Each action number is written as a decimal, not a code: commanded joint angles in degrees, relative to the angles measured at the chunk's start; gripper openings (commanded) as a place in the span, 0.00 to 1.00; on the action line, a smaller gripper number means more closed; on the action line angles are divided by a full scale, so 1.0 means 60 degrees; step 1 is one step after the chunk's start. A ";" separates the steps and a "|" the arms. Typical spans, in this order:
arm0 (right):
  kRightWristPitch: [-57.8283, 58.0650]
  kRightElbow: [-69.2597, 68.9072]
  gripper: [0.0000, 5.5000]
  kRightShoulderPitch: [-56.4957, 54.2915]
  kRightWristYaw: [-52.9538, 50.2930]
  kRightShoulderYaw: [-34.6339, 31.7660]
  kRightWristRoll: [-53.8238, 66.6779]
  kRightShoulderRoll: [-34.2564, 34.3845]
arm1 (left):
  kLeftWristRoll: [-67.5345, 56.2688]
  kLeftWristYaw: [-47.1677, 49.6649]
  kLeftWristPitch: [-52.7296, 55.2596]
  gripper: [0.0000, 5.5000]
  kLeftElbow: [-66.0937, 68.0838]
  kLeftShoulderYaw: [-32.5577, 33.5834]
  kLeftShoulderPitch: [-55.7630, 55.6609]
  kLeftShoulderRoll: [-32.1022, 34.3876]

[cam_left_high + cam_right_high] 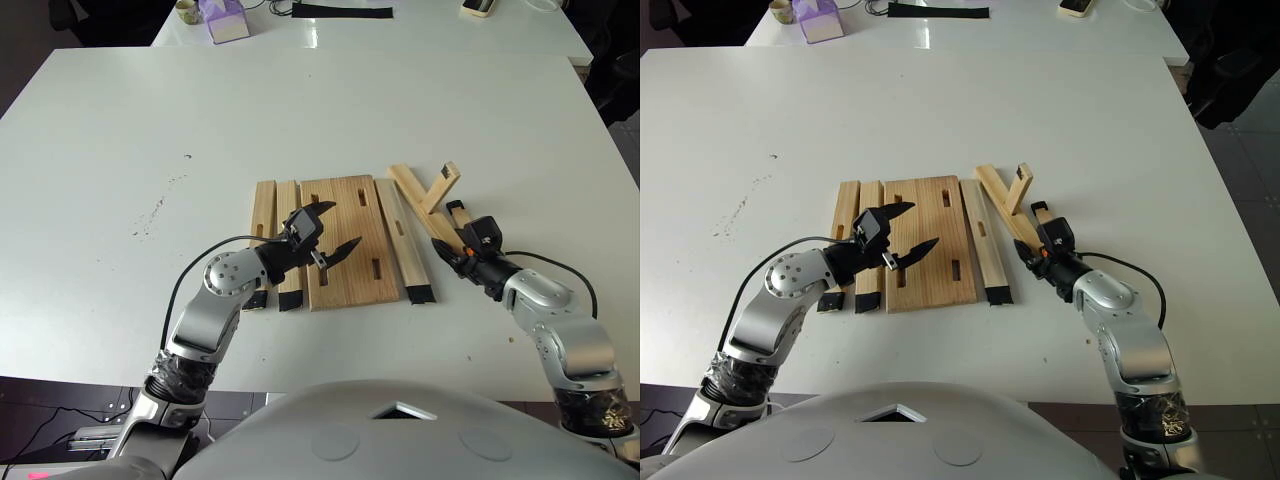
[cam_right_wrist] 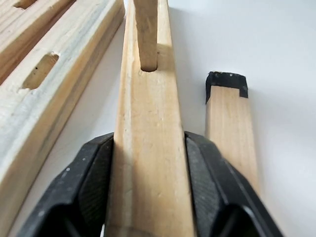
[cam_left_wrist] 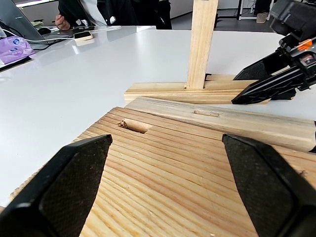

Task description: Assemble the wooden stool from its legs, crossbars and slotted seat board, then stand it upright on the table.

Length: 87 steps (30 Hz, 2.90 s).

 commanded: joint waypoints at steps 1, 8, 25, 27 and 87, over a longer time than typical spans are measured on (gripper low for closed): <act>0.0130 -0.0145 0.37 -0.0480 -0.0330 -0.0481 0.0225 0.0413 | 0.0060 0.0000 -0.0033 0.75 0.0099 0.0007 -0.0088 0.0048; -0.0488 -0.0276 0.37 -0.2199 0.0360 -0.1664 0.1149 0.0289 | -0.2042 0.0384 0.1351 0.75 -0.0389 0.1221 -0.0609 -0.0764; 0.3066 0.0693 0.37 -0.5300 0.5915 -0.3821 1.0548 -0.3132 | -1.1073 -0.0622 0.5848 0.98 -0.1368 0.4020 -0.3437 0.0525; 0.3103 0.0765 0.37 -0.5396 0.6297 -0.3509 1.0497 -0.3293 | -1.1139 -0.0915 0.5934 0.98 -0.1461 0.3812 -0.3441 0.0572; -0.0937 0.2919 0.56 -0.3789 0.8748 -0.2188 0.4503 -0.4853 | -0.8016 -0.3696 0.4779 0.37 -0.1742 0.4454 -0.2432 0.3727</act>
